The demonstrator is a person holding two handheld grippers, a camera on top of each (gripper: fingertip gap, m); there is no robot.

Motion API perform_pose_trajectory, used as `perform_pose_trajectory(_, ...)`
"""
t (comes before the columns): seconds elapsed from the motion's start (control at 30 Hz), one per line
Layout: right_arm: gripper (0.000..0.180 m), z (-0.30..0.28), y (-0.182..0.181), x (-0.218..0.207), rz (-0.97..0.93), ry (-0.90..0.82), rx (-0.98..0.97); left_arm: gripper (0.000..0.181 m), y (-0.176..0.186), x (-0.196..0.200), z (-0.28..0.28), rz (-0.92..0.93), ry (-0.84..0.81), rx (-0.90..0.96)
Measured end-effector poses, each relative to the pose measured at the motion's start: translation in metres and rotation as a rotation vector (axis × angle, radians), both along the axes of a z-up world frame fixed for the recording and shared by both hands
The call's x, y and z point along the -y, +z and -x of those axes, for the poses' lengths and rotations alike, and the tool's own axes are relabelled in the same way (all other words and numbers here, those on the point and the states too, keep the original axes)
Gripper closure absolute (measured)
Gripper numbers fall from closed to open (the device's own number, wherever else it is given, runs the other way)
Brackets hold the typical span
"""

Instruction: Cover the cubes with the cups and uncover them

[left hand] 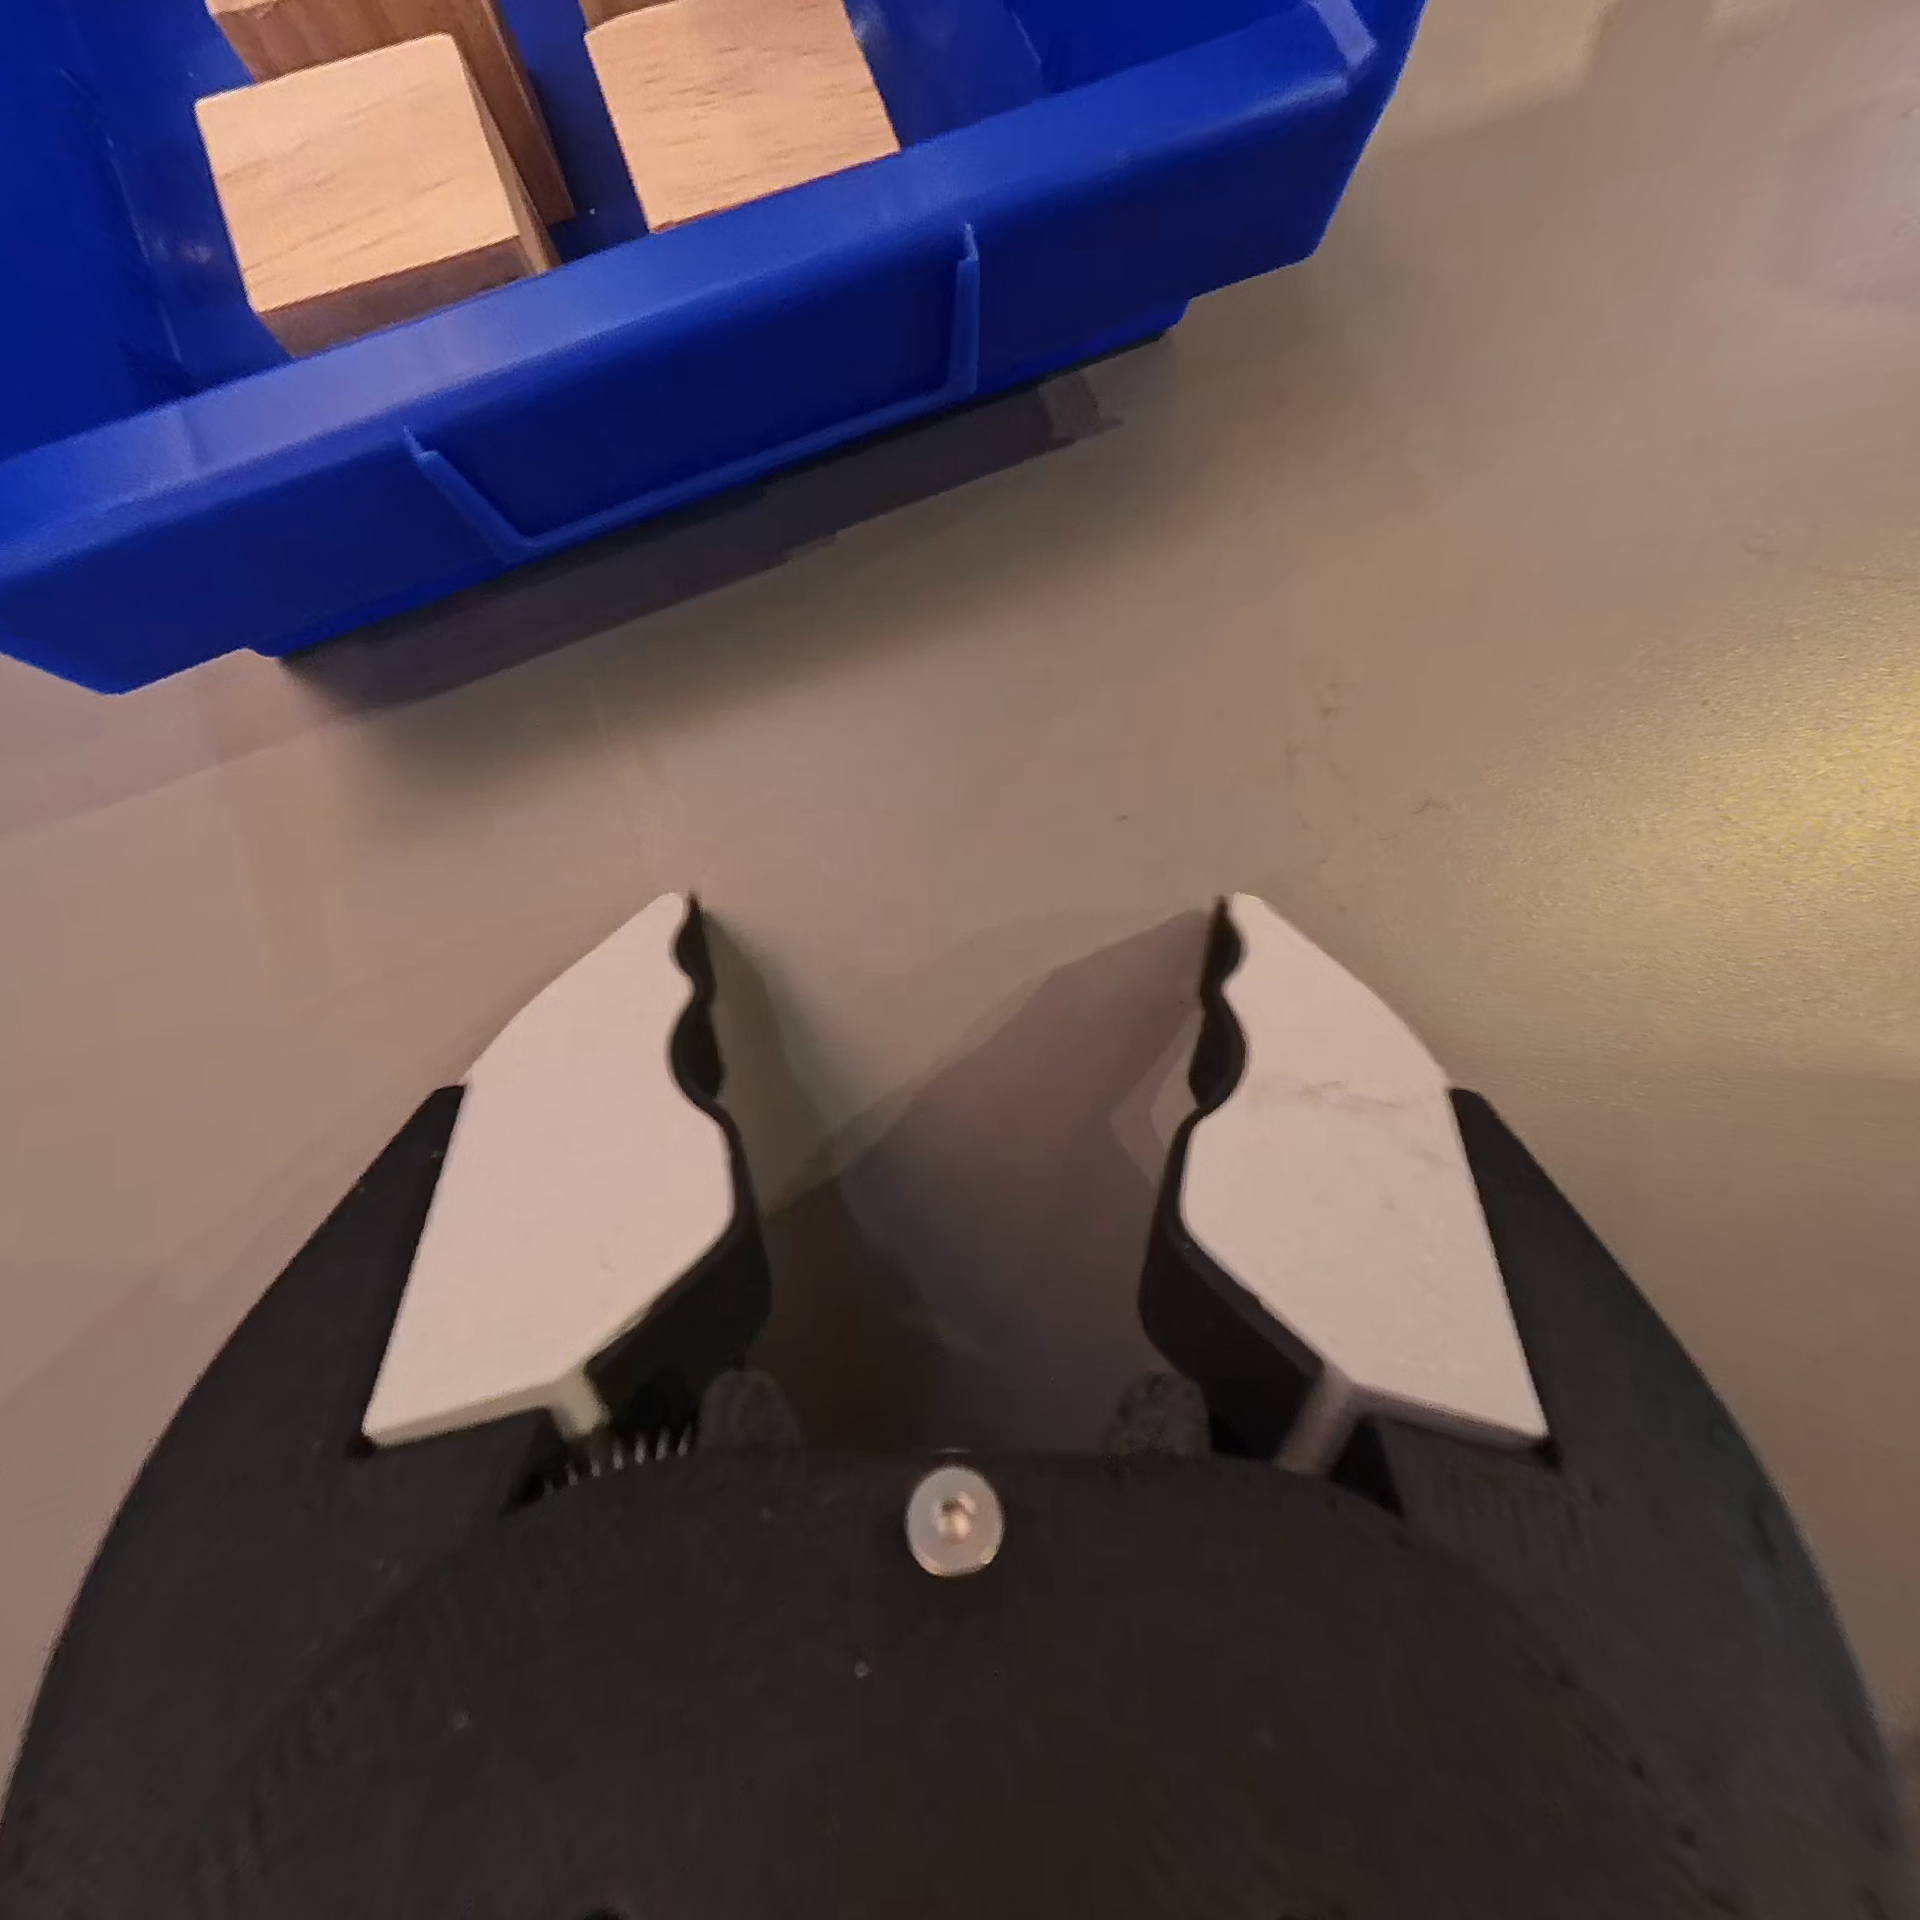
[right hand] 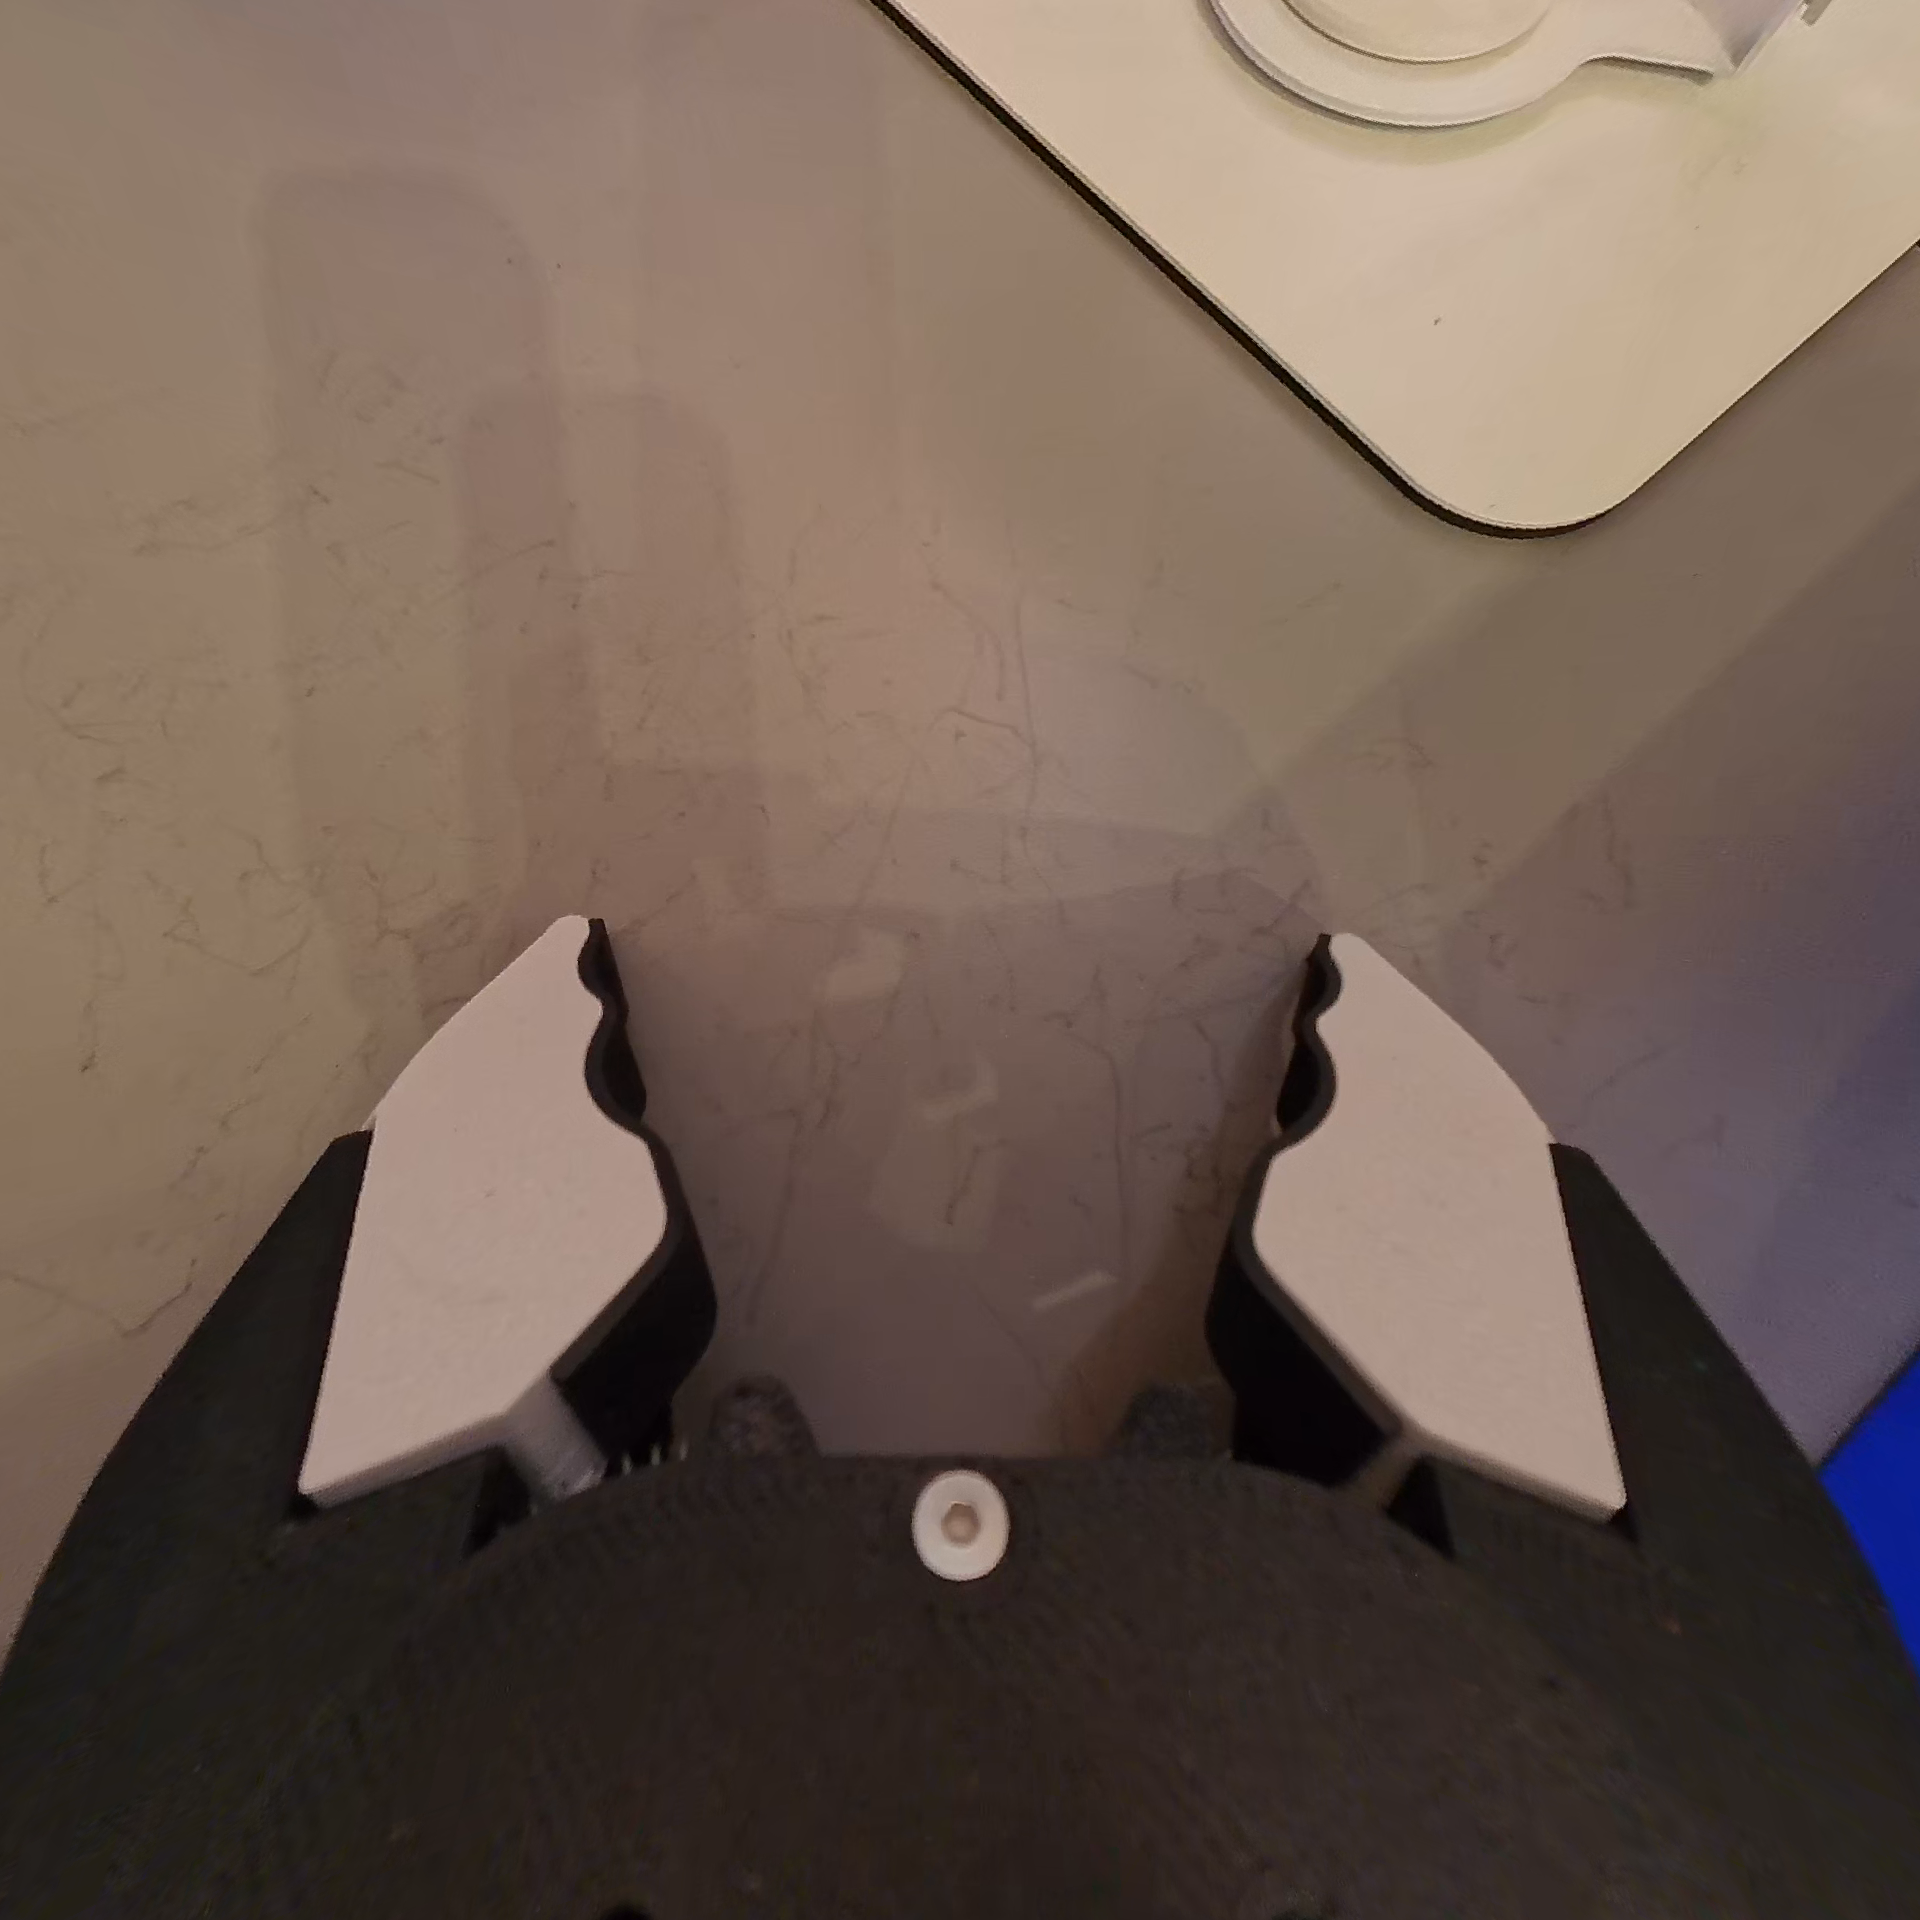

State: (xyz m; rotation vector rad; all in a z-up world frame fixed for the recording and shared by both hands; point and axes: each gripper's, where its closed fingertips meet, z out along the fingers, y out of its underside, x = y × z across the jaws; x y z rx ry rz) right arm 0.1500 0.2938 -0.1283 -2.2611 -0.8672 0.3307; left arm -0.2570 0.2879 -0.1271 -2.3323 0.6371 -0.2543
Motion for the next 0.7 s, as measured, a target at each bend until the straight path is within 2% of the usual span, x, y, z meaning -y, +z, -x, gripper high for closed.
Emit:
perform_pose_trajectory(0.03, 0.058, 0.000, 0.000, 0.000, 0.000, 0.000, 0.000, 0.103, 0.001, 0.000, 0.000, -0.006, 0.000, 0.007)
perform_pose_trajectory(0.13, 0.058, 0.000, 0.000, 0.000, 0.000, 0.000, 0.000, 0.165, 0.003, 0.001, -0.001, -0.024, -0.028, -0.003)
perform_pose_trajectory(0.17, 0.058, 0.000, 0.000, 0.000, 0.000, 0.000, 0.000, 0.181, 0.003, -0.001, 0.004, -0.047, -0.018, -0.041)
perform_pose_trajectory(0.23, 0.058, 0.000, 0.000, 0.000, 0.000, -0.001, 0.000, 0.181, 0.014, -0.007, 0.010, -0.152, -0.002, -0.090)
perform_pose_trajectory(0.43, 0.058, 0.000, 0.000, 0.000, 0.000, -0.002, -0.001, 0.181, 0.076, -0.029, 0.010, -0.282, 0.090, 0.064)
perform_pose_trajectory(0.57, 0.059, -0.001, 0.000, 0.000, 0.000, -0.003, -0.001, 0.129, 0.103, -0.057, 0.008, -0.262, 0.093, 0.086)
perform_pose_trajectory(0.6, 0.059, -0.001, 0.000, 0.000, 0.000, -0.003, -0.001, 0.100, 0.105, -0.068, 0.014, -0.257, 0.151, 0.076)
perform_pose_trajectory(0.7, 0.059, -0.001, 0.000, 0.000, -0.001, -0.004, -0.001, 0.086, 0.101, -0.094, 0.019, -0.204, 0.201, 0.068)
